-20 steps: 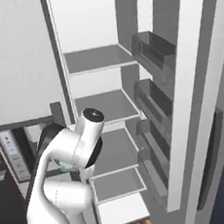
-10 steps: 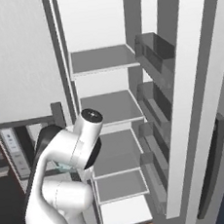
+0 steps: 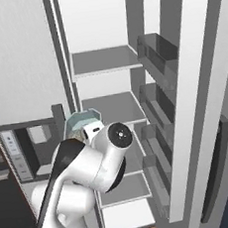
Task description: Place two dumplings into each of the tupperware containers and then place the containers in the fridge.
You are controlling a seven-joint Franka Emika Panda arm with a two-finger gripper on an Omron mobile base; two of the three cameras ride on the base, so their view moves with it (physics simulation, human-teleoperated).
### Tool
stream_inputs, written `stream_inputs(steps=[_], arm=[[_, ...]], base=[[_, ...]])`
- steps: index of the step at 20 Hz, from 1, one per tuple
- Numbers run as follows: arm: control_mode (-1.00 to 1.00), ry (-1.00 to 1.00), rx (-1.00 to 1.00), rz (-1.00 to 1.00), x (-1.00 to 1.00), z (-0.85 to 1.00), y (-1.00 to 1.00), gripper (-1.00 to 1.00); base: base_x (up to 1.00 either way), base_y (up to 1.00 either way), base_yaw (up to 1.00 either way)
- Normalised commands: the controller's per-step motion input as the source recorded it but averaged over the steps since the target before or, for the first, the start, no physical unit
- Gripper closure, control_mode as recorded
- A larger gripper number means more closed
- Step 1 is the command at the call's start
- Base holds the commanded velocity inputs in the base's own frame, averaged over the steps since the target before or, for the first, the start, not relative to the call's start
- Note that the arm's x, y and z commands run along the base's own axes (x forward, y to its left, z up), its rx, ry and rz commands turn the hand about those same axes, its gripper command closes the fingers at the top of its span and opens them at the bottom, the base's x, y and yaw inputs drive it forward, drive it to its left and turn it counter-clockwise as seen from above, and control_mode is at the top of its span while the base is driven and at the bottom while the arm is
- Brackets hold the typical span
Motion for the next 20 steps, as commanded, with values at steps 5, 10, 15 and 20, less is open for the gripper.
stream_inputs(steps=[5,10,15,20], arm=[[-1.0,-0.29,0.0,-0.02,0.19,0.25,0.0,1.0],[-1.0,0.05,0.01,-0.12,0.57,0.0,-0.05,1.0],[-1.0,0.44,0.0,-0.03,0.5,0.0,-0.2,1.0],[-1.0,0.23,0.03,0.0,0.61,-0.15,-0.39,1.0]], base=[[0.0,0.0,0.0],[0.0,0.0,0.0],[0.0,0.0,0.0],[0.0,0.0,0.0]])
